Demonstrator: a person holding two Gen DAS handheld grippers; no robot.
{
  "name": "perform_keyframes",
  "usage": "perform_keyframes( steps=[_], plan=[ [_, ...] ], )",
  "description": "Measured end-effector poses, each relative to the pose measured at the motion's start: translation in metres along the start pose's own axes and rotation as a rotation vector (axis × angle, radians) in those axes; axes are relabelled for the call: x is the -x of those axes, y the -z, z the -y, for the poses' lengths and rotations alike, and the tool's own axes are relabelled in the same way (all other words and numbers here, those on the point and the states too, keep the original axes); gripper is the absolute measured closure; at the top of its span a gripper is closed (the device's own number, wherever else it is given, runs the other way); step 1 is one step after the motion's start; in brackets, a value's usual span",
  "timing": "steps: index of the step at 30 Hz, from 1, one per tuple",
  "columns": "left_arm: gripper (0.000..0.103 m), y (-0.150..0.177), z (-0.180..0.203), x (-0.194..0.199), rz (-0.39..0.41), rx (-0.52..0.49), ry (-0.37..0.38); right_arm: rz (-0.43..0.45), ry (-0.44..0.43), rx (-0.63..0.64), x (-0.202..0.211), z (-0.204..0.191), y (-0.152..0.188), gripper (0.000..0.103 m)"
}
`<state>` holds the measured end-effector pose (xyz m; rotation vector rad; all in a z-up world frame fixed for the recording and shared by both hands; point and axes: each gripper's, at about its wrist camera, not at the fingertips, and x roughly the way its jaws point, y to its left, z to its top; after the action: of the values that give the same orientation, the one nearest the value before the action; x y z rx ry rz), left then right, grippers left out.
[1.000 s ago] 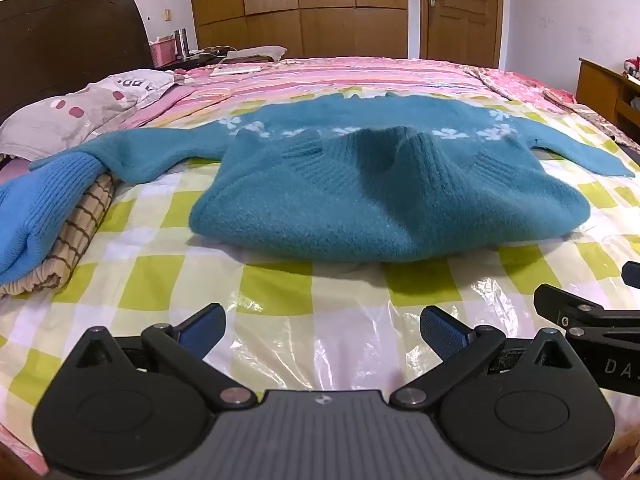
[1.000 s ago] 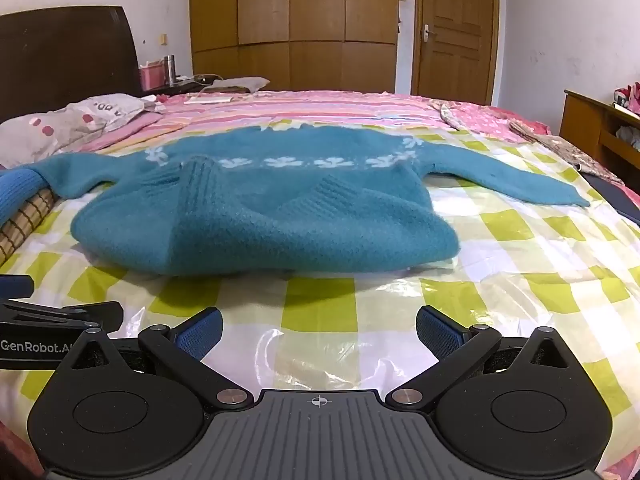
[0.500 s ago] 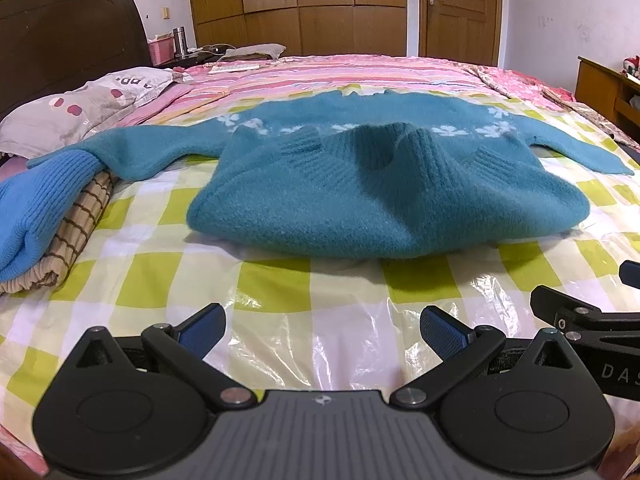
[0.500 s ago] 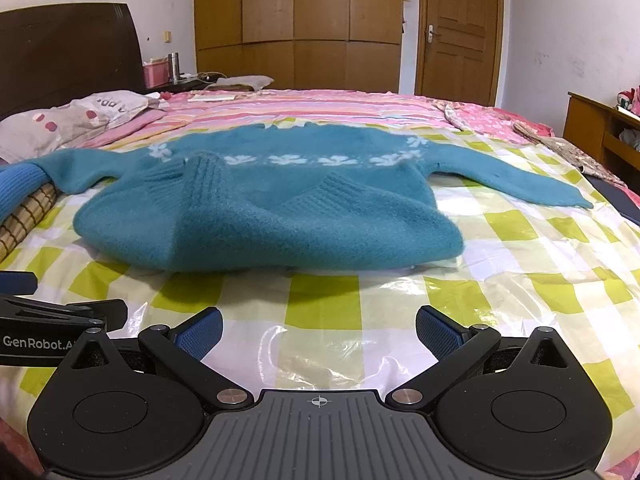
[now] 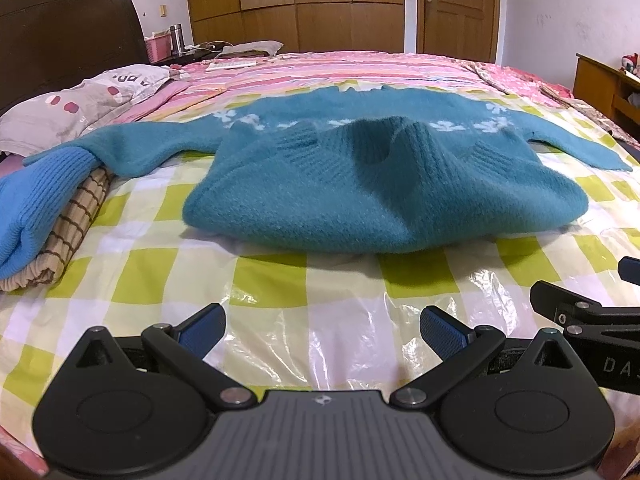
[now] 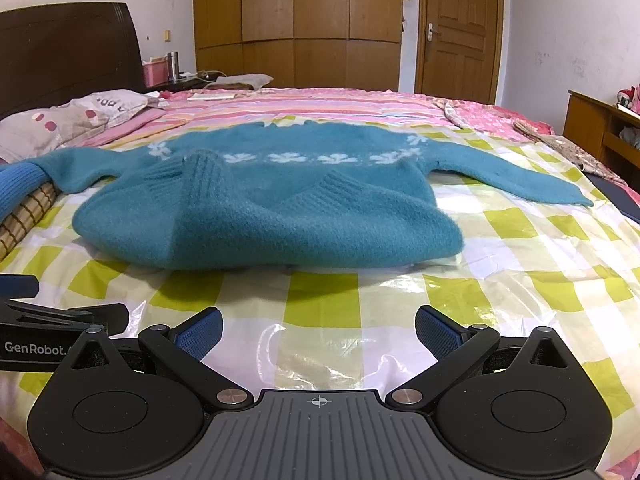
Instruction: Fold small clothes
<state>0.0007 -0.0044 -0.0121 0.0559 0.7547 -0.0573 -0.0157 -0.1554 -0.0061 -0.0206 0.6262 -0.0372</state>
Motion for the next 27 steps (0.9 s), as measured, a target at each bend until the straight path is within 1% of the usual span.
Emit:
perform_keyframes(
  steps=[27],
  plan=[
    [0.000,0.0022,0.0004,-0.0011,0.000,0.011,0.015,-0.007,-0.010,-0.007,-0.0013,0.0023,0.0014,0.002]
  ],
)
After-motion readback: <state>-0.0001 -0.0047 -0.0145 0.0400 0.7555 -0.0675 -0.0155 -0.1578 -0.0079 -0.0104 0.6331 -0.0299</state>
